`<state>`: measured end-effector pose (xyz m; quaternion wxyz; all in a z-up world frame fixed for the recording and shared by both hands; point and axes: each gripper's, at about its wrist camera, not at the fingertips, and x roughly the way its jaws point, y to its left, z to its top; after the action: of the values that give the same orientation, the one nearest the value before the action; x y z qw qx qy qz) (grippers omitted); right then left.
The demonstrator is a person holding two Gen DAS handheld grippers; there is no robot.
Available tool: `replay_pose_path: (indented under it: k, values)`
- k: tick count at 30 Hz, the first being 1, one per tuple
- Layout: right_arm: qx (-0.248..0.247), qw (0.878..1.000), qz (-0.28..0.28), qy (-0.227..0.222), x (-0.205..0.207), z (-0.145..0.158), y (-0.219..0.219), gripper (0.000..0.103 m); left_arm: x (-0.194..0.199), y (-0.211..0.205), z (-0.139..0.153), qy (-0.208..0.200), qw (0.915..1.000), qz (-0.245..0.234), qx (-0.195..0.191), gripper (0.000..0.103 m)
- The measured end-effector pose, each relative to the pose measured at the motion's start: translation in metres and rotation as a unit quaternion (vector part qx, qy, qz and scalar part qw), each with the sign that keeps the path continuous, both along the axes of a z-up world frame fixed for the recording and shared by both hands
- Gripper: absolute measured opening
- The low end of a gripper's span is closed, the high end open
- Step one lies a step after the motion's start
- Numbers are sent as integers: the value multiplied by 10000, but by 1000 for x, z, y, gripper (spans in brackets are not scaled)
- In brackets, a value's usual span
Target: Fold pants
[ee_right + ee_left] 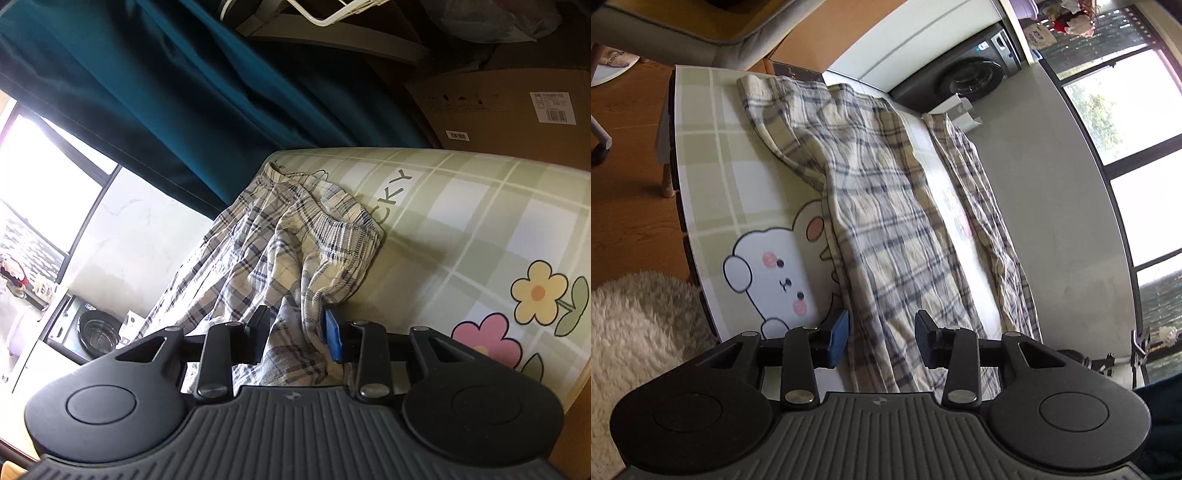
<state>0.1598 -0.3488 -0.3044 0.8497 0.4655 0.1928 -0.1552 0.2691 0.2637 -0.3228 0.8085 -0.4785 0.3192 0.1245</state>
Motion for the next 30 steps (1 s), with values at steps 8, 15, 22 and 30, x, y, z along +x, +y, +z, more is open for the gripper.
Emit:
replay_pose_path:
  k: [8,15,22,30]
  values:
    - [103,9999,-88,-21,-3,-4,-7,35,22,5,-4,-259,9990,204,305,36]
    - [-45,10000,-52,61,1,-4,-10,35,38,24,-4,-431,9952,698,531,34]
    - [-30,9997,-118,203,7,-5,-11,12,52,29,0,-300,9919,807,934,16]
    - [-550,9981,-224,-146,-2,40,-13,8,31,27,56,-1171,9824,359,1412,4]
